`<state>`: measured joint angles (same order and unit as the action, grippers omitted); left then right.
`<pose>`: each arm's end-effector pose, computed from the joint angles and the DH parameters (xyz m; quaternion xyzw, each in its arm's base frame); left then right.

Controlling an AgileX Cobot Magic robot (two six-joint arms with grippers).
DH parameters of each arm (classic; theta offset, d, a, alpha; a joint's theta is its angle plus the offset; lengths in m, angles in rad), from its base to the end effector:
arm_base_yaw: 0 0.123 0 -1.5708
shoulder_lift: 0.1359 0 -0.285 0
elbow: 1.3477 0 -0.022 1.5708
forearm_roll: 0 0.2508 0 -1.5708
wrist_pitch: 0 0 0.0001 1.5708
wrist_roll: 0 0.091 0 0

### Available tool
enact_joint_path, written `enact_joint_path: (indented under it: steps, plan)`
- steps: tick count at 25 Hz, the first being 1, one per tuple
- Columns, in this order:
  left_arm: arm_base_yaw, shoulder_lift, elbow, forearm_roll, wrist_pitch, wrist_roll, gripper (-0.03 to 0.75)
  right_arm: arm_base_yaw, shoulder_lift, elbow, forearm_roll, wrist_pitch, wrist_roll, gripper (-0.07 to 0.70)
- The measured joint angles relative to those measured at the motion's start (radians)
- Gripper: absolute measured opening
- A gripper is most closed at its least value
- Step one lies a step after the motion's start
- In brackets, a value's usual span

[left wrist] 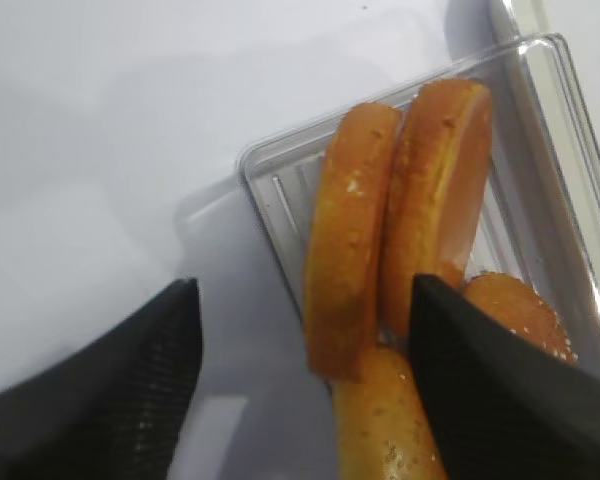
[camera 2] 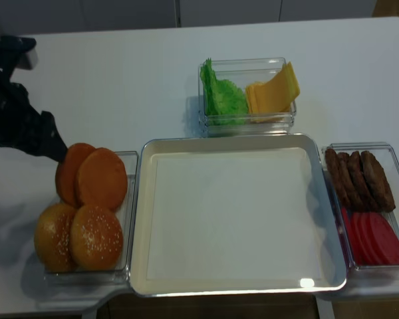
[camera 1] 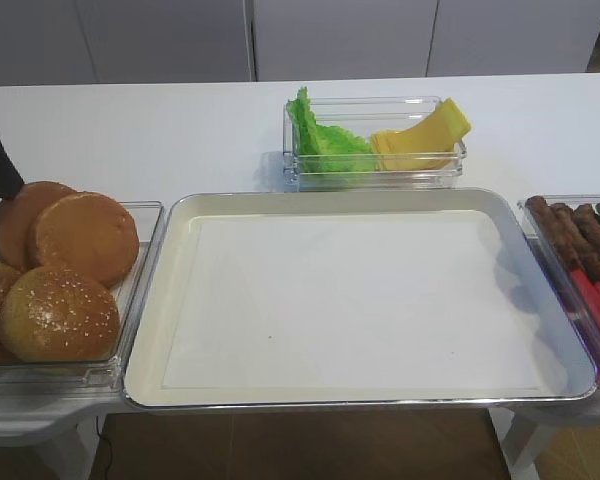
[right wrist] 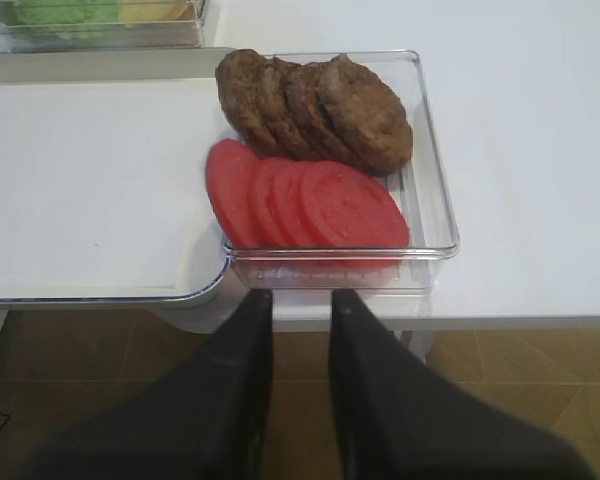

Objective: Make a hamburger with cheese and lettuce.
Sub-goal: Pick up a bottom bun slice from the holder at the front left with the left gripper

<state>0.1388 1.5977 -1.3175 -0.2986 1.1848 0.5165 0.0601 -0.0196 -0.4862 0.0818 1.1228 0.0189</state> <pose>0.3150 0.0190 0.2921 0.1431 0.9747 -0.1043 0.1361 -0.0095 0.0061 0.2686 -0.0208 0.8666 0.0604 0.4949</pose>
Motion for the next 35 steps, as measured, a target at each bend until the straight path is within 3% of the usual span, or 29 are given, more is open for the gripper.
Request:
enact_joint_path:
  steps: [18, 24, 31, 35]
  plan:
    - [0.000, 0.127, -0.037, -0.078, 0.004, 0.037, 0.473, 0.000, 0.000, 0.000, 0.000, 0.000, 0.002, 0.153]
    - [0.000, 0.131, -0.037, -0.092, 0.013, 0.039, 0.373, 0.000, 0.000, 0.000, 0.000, 0.000, 0.002, 0.153]
    - [0.000, 0.133, -0.037, -0.097, 0.022, 0.041, 0.197, 0.000, 0.000, 0.000, 0.000, 0.000, 0.002, 0.153]
    - [0.000, 0.133, -0.037, -0.097, 0.025, 0.041, 0.149, 0.000, 0.000, 0.000, 0.000, 0.000, 0.002, 0.153]
